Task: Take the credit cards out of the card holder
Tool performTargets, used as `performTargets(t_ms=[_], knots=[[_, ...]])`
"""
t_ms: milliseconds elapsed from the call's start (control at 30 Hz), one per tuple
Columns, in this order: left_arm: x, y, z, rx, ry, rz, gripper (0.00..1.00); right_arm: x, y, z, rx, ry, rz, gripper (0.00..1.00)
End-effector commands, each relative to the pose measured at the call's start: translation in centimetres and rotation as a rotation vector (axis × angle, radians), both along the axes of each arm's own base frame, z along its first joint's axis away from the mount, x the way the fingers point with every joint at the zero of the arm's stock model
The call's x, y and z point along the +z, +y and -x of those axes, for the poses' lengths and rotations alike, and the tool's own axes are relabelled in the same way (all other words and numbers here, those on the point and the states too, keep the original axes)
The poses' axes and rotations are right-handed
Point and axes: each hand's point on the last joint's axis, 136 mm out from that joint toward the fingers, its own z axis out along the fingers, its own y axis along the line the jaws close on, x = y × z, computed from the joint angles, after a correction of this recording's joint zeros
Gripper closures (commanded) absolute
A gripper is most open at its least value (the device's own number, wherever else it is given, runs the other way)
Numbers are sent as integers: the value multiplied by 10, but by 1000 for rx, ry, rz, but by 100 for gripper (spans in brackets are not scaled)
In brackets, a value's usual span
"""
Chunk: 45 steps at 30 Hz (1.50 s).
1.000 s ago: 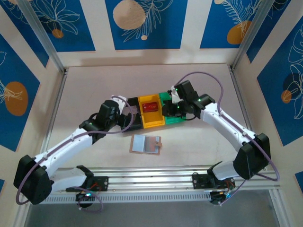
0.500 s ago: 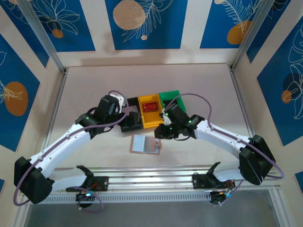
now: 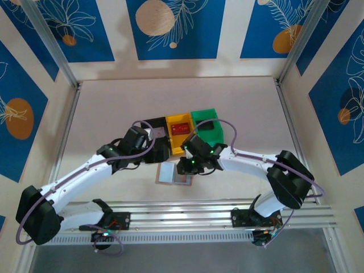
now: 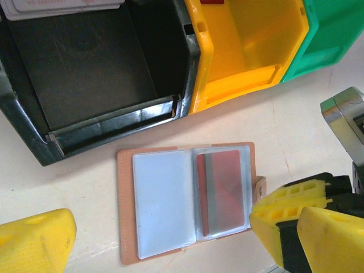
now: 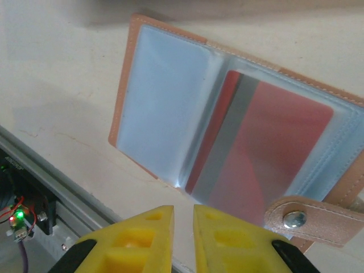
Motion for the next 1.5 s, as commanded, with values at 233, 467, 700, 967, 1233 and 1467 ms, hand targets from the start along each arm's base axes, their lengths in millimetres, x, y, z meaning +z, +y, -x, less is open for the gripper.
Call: performTargets(t_ms=[233,467,700,967,1233,1467], knots=[[-13,-7,9,47,54,52,0,-20,-8,-3,-40,3,71,82],[-16,-19,11,33,60,64,0,-30,-19,-4,-53,-8,131,82],[-25,-29,16,29,80,75,0,-44,-28,-2,-69,15,172,82],[-29,-38,18,28,91,101,0,-54,-39,-4,-93,30,200,83],[-32,-50,19,12,101,116,0,-47,-39,-6,-107,28,161,83],[-32,-50,18,10,89,111,0,-19,-30,1,-89,-11,86,77]])
